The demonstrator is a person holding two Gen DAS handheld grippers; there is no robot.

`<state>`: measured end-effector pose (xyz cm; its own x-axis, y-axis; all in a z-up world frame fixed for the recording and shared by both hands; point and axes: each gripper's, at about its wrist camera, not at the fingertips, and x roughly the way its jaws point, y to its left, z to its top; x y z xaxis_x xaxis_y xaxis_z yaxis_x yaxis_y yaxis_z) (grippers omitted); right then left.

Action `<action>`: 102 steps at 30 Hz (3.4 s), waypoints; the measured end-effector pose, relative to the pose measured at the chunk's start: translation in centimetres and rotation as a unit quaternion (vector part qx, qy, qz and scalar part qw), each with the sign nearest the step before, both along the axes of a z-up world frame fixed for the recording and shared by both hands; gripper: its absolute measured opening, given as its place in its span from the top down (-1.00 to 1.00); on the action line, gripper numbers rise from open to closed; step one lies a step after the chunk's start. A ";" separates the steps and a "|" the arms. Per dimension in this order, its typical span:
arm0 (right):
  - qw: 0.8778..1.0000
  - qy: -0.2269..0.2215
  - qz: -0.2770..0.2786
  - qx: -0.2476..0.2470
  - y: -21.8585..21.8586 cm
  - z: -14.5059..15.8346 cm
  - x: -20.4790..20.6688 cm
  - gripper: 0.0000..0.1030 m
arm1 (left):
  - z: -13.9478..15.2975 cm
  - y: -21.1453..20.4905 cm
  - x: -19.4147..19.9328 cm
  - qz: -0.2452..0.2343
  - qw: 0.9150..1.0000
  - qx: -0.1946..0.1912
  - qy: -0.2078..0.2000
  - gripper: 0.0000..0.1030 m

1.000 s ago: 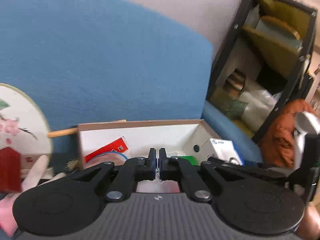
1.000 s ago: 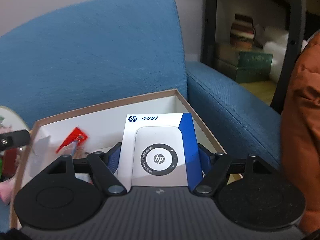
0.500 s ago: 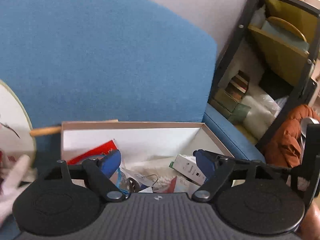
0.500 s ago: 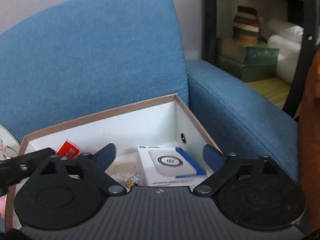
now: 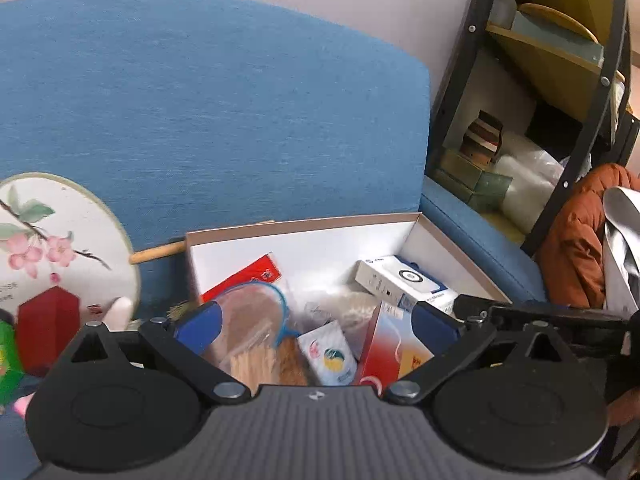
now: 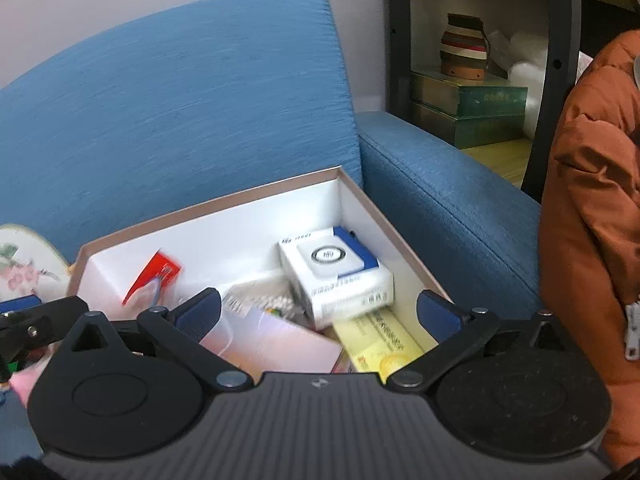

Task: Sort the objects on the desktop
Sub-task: 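Open both tools to release the hook and HP box in the box, then move both tools back toward the red box on the sofa, then grasp the red box with the left tool while the right tool pushes it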

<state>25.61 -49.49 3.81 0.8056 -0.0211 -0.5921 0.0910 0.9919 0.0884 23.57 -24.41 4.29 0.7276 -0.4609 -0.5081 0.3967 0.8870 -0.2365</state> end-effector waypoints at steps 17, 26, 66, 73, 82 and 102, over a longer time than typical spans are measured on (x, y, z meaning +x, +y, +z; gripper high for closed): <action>0.980 -0.037 0.156 -0.118 11.3 1.0 -11.1 -0.96 | -2.5 13.4 -11.8 0.013 0.998 -0.061 0.006 -1.00; 0.961 -0.045 0.246 -0.117 20.7 -3.1 -17.4 -0.96 | -6.7 23.8 -17.5 0.121 0.988 -0.089 0.026 -1.00; 0.823 -0.102 0.541 -0.145 51.0 -13.5 -14.6 -0.23 | -8.8 39.4 -9.3 0.271 0.962 0.006 -0.014 -0.67; 0.828 -0.083 0.536 -0.141 48.2 -13.0 -15.4 -0.09 | -8.8 36.8 -10.8 0.239 0.971 0.015 -0.019 -0.43; 0.847 -0.059 0.508 -0.143 39.3 -11.1 -18.7 -0.09 | -8.6 30.0 -14.7 0.167 0.986 0.020 -0.017 -0.30; 0.879 -0.025 0.464 -0.112 31.2 -11.5 -20.1 -0.68 | -9.7 26.7 -15.4 0.135 0.987 -0.048 0.074 -0.35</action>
<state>5.53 -18.27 -7.71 0.5630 0.5469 -0.6196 -0.7639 0.6305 -0.1376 8.13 2.26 -5.39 0.7522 -0.3107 -0.5811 0.1035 0.9266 -0.3616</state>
